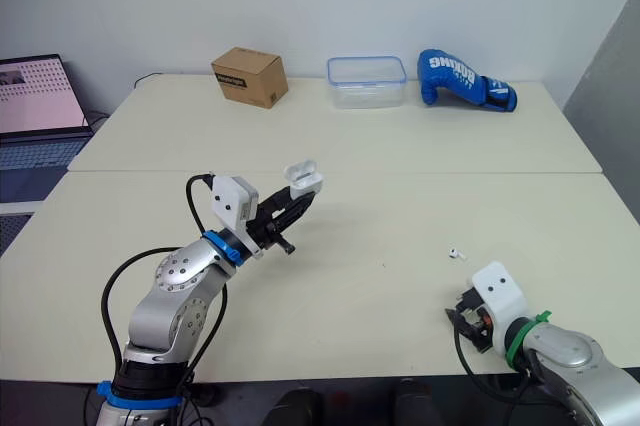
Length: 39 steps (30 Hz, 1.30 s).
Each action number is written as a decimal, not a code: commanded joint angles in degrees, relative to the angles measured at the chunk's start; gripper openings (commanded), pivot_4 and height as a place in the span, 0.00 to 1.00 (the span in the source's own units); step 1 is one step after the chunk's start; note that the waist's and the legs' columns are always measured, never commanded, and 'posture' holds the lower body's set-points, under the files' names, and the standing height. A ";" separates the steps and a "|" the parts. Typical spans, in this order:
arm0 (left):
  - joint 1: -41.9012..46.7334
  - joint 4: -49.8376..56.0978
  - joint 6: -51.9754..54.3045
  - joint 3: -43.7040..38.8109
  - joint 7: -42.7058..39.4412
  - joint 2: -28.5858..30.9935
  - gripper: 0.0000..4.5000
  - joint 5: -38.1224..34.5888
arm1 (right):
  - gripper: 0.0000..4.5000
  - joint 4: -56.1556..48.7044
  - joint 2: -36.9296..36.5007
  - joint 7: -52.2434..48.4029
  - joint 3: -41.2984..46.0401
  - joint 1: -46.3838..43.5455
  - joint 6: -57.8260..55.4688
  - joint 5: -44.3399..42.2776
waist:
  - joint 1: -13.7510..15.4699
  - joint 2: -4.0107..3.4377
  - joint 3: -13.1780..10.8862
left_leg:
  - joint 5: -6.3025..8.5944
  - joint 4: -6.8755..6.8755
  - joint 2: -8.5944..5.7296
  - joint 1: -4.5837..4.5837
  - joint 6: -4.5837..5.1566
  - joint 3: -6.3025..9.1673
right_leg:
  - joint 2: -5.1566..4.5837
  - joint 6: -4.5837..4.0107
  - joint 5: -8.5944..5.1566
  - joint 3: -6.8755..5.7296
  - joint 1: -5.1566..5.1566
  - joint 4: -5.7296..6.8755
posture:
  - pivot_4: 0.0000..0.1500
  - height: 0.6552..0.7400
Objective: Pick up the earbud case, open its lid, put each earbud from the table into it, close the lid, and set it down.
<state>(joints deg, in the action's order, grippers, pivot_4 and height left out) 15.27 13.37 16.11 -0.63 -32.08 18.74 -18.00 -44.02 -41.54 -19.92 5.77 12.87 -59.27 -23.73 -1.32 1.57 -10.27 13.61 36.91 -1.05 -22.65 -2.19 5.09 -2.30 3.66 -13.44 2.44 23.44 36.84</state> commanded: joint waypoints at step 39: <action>-1.78 3.31 -1.03 0.03 0.47 -0.65 0.16 -0.53 | 0.01 3.86 -5.83 -7.27 4.20 3.68 1.24 2.81 | 1.30 0.20 0.11 | 0.01 0.02 -0.04 0.09 0.00 0.02 | -0.05 0.02 -0.02 -0.03 -0.15 -0.09 | 1.00 1.00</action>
<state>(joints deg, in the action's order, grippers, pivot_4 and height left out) 13.09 14.03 16.09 -0.43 -31.87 18.24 -17.99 -40.99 -47.62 -27.97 10.76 16.64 -56.72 -21.50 -0.02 1.77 -10.16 13.62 36.93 -1.08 -22.56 -2.19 5.11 -2.35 3.69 -13.47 2.41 23.29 36.76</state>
